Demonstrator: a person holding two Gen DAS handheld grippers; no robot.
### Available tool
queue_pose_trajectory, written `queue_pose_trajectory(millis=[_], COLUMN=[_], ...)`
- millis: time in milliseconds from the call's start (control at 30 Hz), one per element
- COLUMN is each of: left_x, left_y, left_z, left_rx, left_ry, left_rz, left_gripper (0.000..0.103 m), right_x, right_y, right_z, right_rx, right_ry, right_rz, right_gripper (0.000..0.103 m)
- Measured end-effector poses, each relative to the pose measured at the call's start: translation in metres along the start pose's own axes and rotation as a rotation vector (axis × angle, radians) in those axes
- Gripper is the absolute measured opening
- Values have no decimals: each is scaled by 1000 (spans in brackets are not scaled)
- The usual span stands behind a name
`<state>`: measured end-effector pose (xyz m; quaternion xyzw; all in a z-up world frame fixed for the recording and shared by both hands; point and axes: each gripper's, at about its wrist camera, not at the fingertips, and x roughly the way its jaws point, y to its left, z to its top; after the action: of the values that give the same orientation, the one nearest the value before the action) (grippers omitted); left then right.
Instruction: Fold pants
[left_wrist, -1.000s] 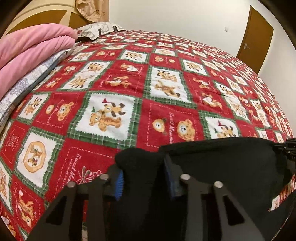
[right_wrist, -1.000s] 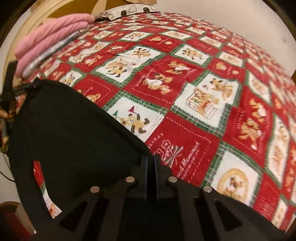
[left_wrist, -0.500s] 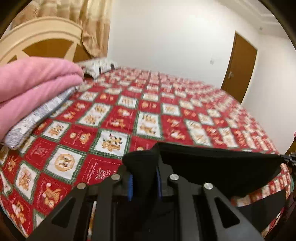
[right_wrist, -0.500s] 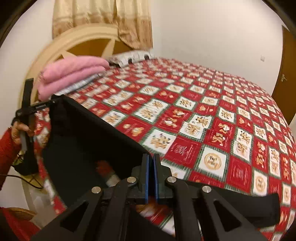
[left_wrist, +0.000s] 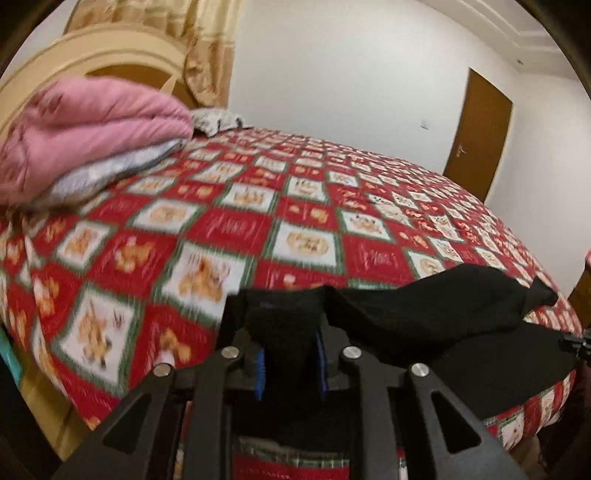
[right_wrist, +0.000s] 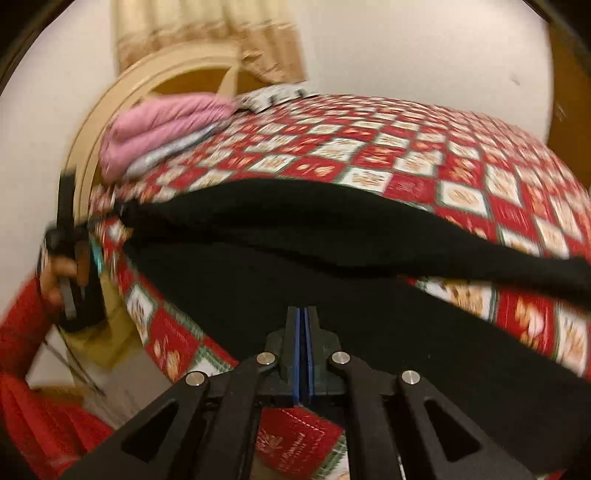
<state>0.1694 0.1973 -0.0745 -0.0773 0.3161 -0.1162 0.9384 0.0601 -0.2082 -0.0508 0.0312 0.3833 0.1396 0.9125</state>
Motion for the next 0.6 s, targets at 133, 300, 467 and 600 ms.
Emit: queue_pose_trajectory(millis=[133,300,467,600], left_x=[-1,-3,-2,-1], left_y=[3,3,6,4], left_z=[-2,-4,-8,-7], left_rx=[-56,-96,-128,-114], left_ry=[-24,-53,-47,-46], left_rz=[-11,-9,-5,3], left_gripper=[24,24,24,24], right_x=[-10,-22,16,62], right_y=[-52,-101,-115,-116], right_z=[0,-2,18,26], right_rx=[295,579,667,735], right_ry=[-94,-293,-219,-141], right_rz=[29,7,16,43], right_gripper=[18,88,88,87])
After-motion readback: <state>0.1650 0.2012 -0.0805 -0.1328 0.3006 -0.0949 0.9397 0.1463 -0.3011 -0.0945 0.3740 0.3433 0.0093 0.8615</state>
